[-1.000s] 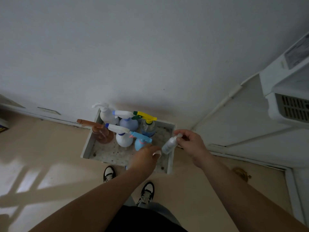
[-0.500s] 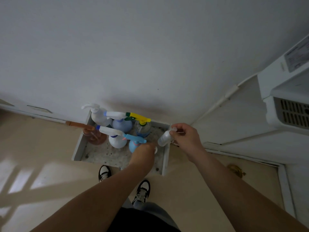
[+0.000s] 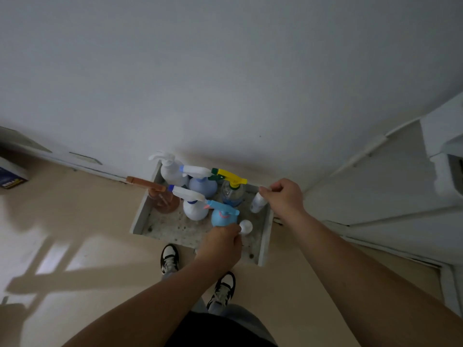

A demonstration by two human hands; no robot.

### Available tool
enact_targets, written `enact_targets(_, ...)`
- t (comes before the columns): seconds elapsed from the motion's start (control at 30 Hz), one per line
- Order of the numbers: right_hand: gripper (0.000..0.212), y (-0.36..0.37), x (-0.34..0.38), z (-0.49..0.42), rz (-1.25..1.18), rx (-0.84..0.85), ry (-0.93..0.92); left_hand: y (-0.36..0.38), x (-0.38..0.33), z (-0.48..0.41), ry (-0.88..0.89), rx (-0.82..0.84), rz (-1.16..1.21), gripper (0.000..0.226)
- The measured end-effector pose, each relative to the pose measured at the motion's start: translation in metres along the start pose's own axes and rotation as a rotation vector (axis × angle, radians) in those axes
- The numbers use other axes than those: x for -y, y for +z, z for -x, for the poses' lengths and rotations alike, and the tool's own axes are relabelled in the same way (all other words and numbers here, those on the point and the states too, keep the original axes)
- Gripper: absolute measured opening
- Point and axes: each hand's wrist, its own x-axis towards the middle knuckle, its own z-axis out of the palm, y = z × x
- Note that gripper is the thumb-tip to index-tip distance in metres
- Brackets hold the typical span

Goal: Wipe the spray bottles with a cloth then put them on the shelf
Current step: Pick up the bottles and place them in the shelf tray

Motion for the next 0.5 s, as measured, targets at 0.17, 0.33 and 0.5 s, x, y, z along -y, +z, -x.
enact_targets(0.17, 0.037, 0.014, 0.006, -0.003, 0.090, -0.049, -0.014, -0.011, 0.006, -0.001, -0.055, -0.036, 0.083, 0.020)
enact_targets(0.33, 0.044, 0.018, 0.010, -0.007, 0.258, -0.064, -0.015, -0.017, 0.010, -0.002, -0.078, -0.017, 0.108, 0.022)
enact_targets(0.5, 0.036, 0.024, 0.004, -0.005, 0.316, -0.023, -0.035, -0.018, 0.010, -0.006, -0.104, -0.003, 0.100, 0.022)
